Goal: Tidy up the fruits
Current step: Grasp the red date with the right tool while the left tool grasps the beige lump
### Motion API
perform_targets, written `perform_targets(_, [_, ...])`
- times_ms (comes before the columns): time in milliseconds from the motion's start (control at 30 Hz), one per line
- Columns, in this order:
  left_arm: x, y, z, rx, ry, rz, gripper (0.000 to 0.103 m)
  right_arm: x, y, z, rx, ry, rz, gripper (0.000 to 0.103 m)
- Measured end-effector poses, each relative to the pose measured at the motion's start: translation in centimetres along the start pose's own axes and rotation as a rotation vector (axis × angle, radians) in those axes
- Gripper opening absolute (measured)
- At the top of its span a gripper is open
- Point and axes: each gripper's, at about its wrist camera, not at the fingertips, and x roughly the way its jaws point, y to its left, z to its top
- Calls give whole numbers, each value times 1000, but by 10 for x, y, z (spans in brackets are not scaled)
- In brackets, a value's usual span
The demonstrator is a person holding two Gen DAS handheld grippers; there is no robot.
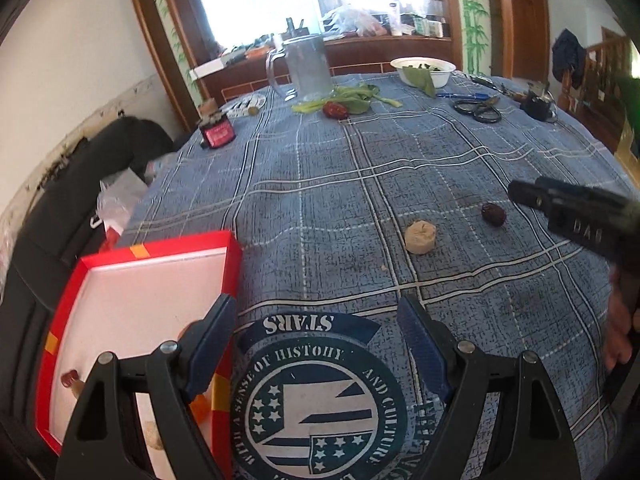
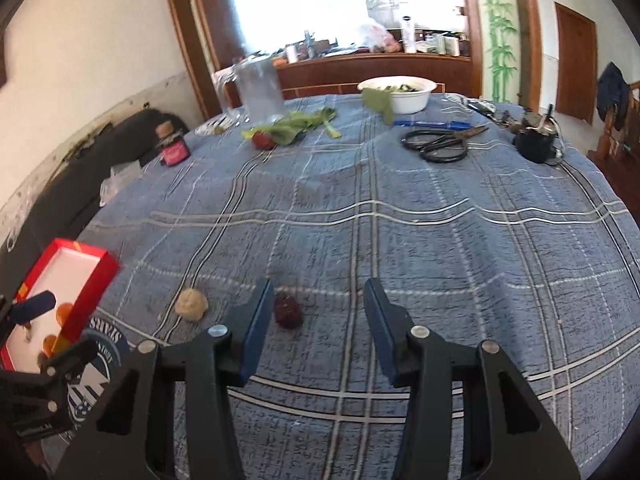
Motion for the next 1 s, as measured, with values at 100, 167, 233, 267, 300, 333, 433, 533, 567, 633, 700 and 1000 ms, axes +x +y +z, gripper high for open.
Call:
perform_targets(100, [2,0,0,-17,13,-11,82,5,7,-2,-26,13,14,41])
perform_targets(167, [3,-2,-1,-19,17,-13,82,10,9,-2,-27,39,34,37])
perform_targets(233, [4,-5,-1,-18,22,-18,82,14,10,-3,-22,56,48,34])
perform_targets(267, [4,-6,-2,-17,23,-22,82,16,8,-3,-12,65,53,33])
perform_targets(300, [4,-7,-2,-16,24,-25,82,18,8,-3,-4,73,55,31])
perform_targets(333, [4,-9,-2,-16,27,-29,82,21,6,-3,4,88,59,30])
perform_targets(433, [3,-12,0,-16,30,-43,82,27,8,-4,4,122,68,28])
perform_targets(533, [2,-14,3,-14,29,-40,82,33,10,-5,4,155,66,22])
perform_targets(567, [2,-15,5,-13,29,-40,82,33,9,-6,7,155,62,20])
perform_targets(633, [4,-16,7,-14,34,-44,82,33,8,-6,11,156,63,20])
perform_targets(700, [8,-18,10,-17,45,-54,82,32,7,-5,12,151,46,20])
perform_targets(1000, [31,-33,28,-38,76,-97,82,2,-29,8,156,16,-28,20])
